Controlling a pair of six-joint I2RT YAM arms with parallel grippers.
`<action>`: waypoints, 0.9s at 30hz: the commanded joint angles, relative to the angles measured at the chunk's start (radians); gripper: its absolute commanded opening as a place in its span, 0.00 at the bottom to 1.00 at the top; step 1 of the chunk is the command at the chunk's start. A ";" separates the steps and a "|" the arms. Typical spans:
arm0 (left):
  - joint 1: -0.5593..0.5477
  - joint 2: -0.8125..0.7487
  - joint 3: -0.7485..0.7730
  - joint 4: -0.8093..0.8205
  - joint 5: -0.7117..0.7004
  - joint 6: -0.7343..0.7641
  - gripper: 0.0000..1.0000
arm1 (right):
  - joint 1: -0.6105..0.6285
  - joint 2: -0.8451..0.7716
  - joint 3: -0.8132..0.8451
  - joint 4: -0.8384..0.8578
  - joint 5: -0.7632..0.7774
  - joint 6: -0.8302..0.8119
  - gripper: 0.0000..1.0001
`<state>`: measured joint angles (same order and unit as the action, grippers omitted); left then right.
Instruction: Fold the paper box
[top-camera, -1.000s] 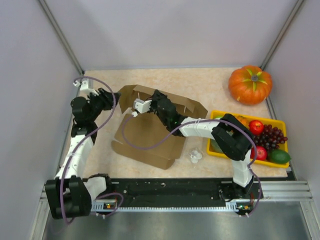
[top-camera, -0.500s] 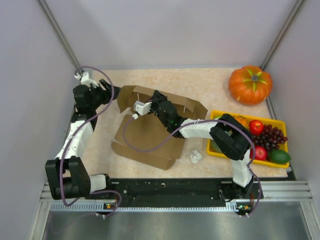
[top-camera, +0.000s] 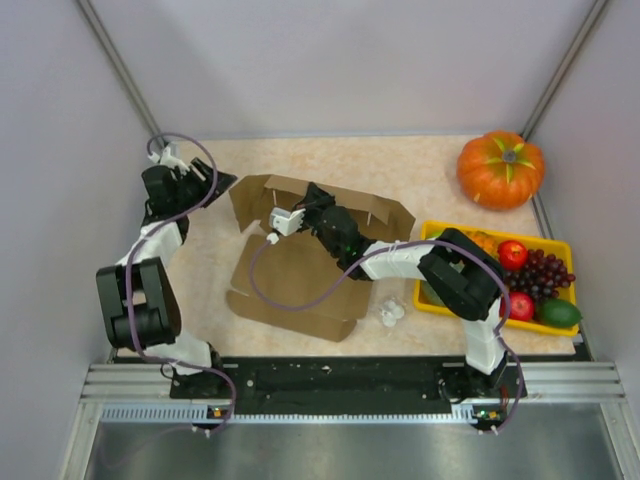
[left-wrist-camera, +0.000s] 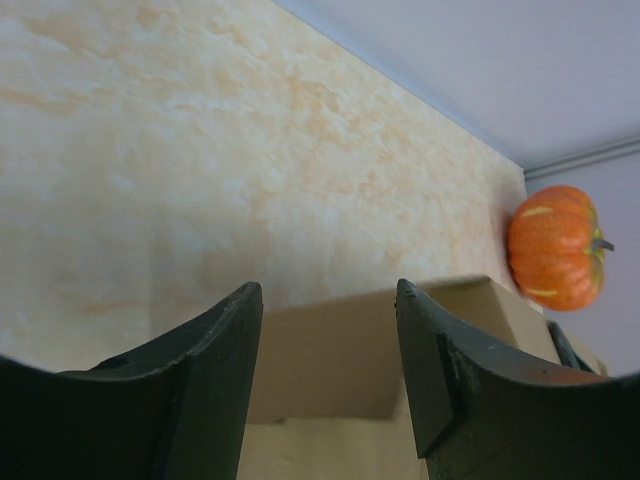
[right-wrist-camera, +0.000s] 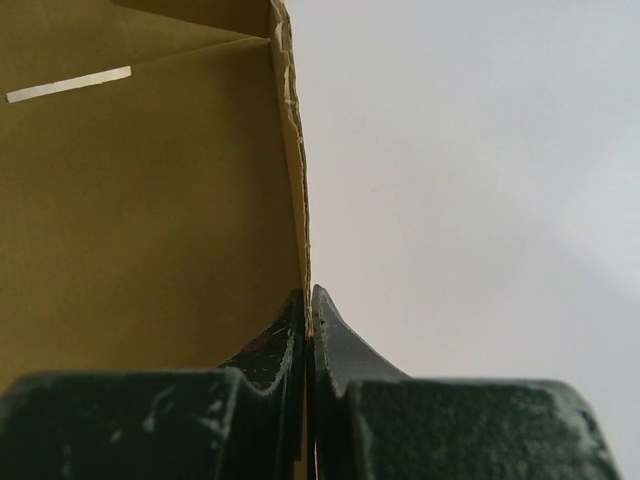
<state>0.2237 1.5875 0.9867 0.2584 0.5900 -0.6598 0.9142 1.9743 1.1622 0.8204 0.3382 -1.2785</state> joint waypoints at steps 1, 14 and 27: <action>-0.055 -0.266 -0.054 0.035 -0.072 0.060 0.61 | 0.008 -0.009 -0.010 0.066 -0.018 0.018 0.00; -0.294 -0.439 -0.206 0.016 -0.259 0.485 0.47 | 0.009 -0.048 -0.009 -0.001 -0.064 0.071 0.00; -0.334 -0.330 -0.273 0.165 -0.229 0.569 0.50 | 0.005 -0.060 -0.009 -0.027 -0.085 0.096 0.00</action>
<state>-0.0895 1.2285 0.7067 0.3023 0.3500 -0.1429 0.9138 1.9656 1.1576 0.7982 0.2844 -1.2373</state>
